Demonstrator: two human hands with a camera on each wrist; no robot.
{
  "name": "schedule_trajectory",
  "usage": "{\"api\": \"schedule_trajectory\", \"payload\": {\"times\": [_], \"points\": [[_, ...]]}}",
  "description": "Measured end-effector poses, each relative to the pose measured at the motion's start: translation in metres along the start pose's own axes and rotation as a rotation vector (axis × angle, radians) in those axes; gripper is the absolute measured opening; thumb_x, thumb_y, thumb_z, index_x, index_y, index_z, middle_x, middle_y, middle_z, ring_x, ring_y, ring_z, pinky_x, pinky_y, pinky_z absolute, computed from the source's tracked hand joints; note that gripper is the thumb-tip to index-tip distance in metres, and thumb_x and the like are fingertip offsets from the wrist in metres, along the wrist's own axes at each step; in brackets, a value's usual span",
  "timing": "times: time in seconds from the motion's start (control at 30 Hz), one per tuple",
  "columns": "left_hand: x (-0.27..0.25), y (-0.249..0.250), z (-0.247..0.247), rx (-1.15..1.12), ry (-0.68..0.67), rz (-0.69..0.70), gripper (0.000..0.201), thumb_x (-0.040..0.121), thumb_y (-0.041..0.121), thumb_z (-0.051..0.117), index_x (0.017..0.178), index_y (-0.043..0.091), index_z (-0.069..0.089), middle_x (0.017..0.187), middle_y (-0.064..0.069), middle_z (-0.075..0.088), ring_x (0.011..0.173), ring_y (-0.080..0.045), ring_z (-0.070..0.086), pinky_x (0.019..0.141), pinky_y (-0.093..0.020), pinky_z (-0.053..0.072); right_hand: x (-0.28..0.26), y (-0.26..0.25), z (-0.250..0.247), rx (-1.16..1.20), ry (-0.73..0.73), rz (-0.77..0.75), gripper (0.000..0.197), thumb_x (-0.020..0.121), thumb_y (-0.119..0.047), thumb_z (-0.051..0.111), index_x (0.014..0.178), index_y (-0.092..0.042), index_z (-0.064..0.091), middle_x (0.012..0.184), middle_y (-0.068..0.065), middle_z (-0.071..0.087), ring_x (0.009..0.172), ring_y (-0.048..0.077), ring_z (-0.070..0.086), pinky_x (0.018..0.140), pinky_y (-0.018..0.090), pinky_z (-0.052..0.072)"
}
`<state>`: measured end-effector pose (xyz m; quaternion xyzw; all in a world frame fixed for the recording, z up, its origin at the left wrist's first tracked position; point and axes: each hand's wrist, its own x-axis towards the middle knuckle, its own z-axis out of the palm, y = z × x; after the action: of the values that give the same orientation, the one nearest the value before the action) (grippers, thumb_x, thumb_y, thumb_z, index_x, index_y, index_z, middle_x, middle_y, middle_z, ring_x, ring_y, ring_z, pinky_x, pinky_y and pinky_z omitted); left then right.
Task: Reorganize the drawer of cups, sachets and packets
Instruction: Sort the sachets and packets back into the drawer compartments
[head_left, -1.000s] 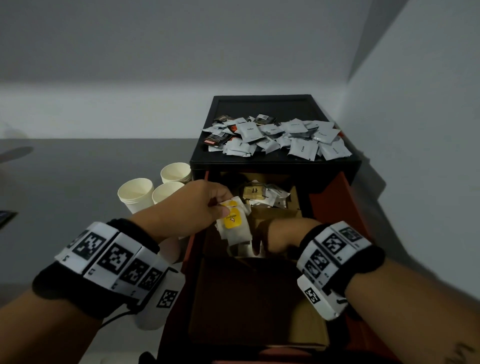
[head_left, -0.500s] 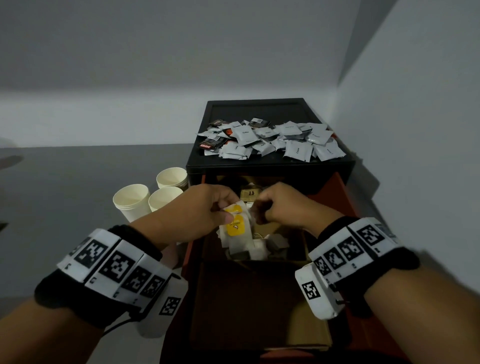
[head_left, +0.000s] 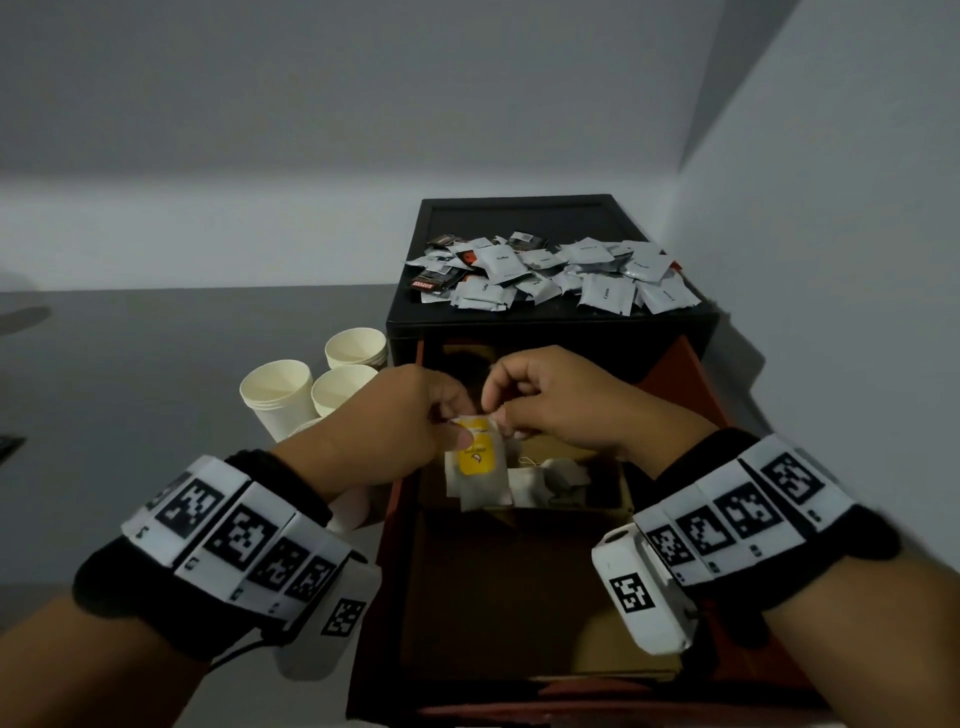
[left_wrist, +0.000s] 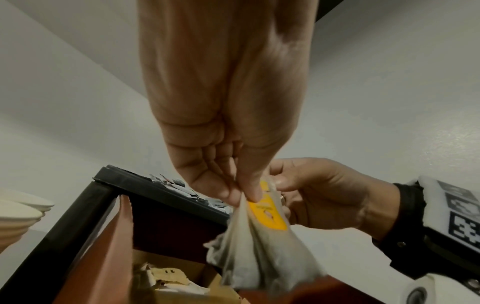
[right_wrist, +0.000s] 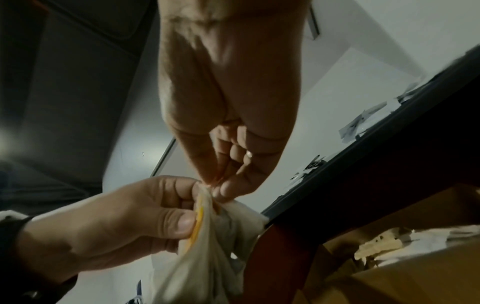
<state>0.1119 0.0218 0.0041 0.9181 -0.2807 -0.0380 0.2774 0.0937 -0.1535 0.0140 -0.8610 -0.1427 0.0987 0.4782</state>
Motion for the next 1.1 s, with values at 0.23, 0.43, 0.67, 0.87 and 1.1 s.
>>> {"api": "schedule_trajectory", "payload": {"times": [0.23, 0.43, 0.67, 0.87, 1.1], "points": [[-0.015, -0.01, 0.013, -0.046, -0.017, -0.022, 0.029, 0.078, 0.015, 0.074, 0.065, 0.033, 0.056, 0.066, 0.017, 0.057, 0.059, 0.009, 0.053, 0.057, -0.004, 0.038, 0.002, -0.011, 0.031, -0.695, -0.069, -0.11, 0.017, 0.076, -0.017, 0.07, 0.082, -0.012, 0.055, 0.07, -0.006, 0.044, 0.064, 0.01, 0.044, 0.05, 0.02, 0.031], [-0.033, -0.029, 0.016, -0.123, 0.24, -0.125, 0.018, 0.08, 0.012, 0.071, 0.083, 0.025, 0.06, 0.079, 0.013, 0.056, 0.066, 0.002, 0.053, 0.06, -0.002, 0.038, 0.006, 0.004, 0.054, -0.75, -0.327, -0.028, 0.006, 0.085, -0.009, 0.061, 0.079, -0.01, 0.062, 0.074, 0.001, 0.056, 0.064, 0.013, 0.05, 0.047, 0.018, 0.033], [-0.044, -0.052, 0.038, -0.479, 0.043, -0.315, 0.053, 0.093, 0.008, 0.052, 0.142, 0.013, 0.032, 0.13, -0.006, 0.052, 0.117, -0.031, 0.054, 0.071, -0.017, 0.045, 0.006, 0.022, 0.092, -0.806, -0.566, 0.06, 0.031, 0.089, -0.012, 0.058, 0.061, -0.01, 0.043, 0.057, 0.003, 0.04, 0.048, 0.014, 0.036, 0.039, 0.018, 0.029], [-0.05, -0.053, 0.041, -0.466, 0.019, -0.283, 0.054, 0.098, 0.014, 0.043, 0.148, 0.017, 0.023, 0.129, -0.007, 0.054, 0.111, -0.02, 0.056, 0.092, -0.029, 0.047, 0.005, 0.019, 0.091, -0.741, -0.737, 0.162, 0.04, 0.08, -0.027, 0.073, 0.065, -0.015, 0.038, 0.061, -0.002, 0.039, 0.05, 0.011, 0.035, 0.04, 0.016, 0.029], [-0.05, -0.055, 0.042, -0.531, 0.004, -0.278, 0.052, 0.098, 0.012, 0.042, 0.147, 0.02, 0.023, 0.131, 0.002, 0.051, 0.11, -0.016, 0.058, 0.086, -0.026, 0.053, 0.01, 0.032, 0.08, -0.725, -0.764, 0.422, 0.026, 0.081, -0.021, 0.073, 0.078, -0.012, 0.048, 0.07, 0.0, 0.054, 0.058, 0.011, 0.051, 0.051, 0.021, 0.042]]}}
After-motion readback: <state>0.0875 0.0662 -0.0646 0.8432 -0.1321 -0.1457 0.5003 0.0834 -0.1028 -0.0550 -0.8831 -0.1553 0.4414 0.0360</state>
